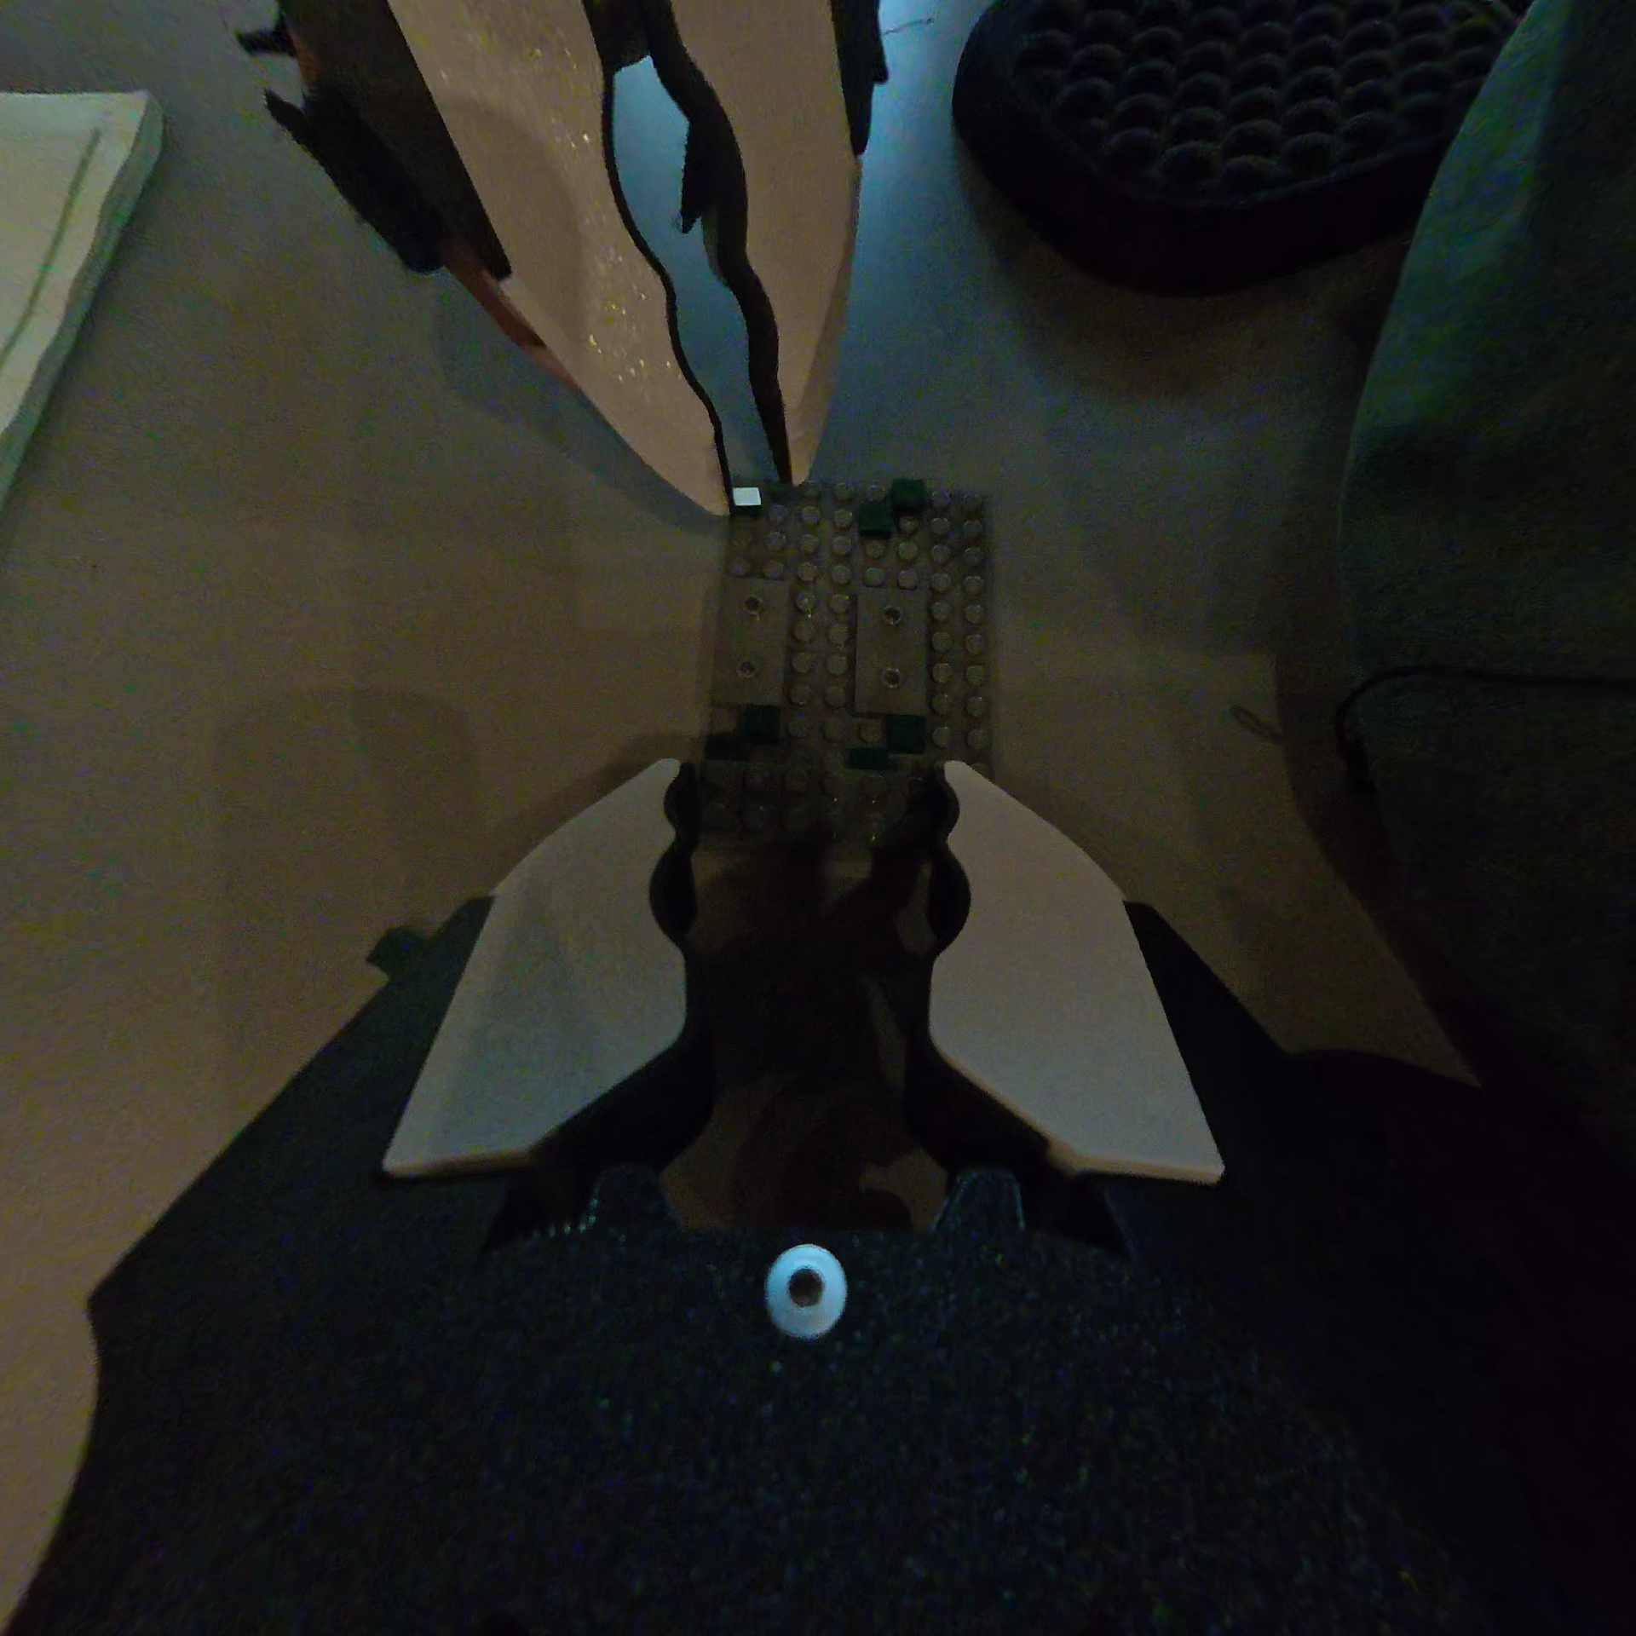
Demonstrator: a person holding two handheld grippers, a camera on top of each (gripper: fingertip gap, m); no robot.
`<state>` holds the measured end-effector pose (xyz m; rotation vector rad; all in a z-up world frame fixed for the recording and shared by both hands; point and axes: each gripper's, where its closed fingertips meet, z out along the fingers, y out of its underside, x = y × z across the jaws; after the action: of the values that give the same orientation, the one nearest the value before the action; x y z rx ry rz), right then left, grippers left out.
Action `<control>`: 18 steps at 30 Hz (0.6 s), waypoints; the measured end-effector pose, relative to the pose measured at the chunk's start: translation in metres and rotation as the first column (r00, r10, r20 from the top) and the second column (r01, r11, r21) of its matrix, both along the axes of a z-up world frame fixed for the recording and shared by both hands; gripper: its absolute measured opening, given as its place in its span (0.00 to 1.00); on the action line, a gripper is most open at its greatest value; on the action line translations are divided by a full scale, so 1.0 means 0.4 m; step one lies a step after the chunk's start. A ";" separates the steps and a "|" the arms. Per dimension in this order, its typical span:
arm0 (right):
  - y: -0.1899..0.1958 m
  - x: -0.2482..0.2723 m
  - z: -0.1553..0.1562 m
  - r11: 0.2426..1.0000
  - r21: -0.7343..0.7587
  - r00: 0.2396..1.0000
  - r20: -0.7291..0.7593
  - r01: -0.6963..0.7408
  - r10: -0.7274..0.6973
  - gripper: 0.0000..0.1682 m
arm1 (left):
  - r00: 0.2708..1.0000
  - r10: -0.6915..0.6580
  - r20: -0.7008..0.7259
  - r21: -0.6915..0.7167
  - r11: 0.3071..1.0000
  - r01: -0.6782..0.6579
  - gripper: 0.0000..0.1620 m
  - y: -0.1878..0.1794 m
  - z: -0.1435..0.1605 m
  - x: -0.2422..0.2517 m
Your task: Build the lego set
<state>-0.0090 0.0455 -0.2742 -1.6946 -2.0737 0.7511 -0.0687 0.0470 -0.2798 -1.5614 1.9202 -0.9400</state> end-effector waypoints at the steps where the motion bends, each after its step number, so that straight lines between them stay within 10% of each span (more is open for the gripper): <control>1: 0.000 -0.001 0.003 1.000 -0.005 1.000 -0.007 0.006 -0.006 0.08 | 1.000 0.000 0.000 -0.001 1.000 0.000 0.31 0.000 0.000 0.000; 18: -0.011 0.030 0.007 0.863 -0.479 0.982 -0.017 0.158 -0.189 0.09 | 0.998 -0.029 0.064 0.061 0.998 0.025 0.31 -0.007 0.010 0.005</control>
<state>0.0032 0.0410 -0.2715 -2.0416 -1.7501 1.3196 -0.0666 0.0442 -0.2758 -1.4571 1.9116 -0.9243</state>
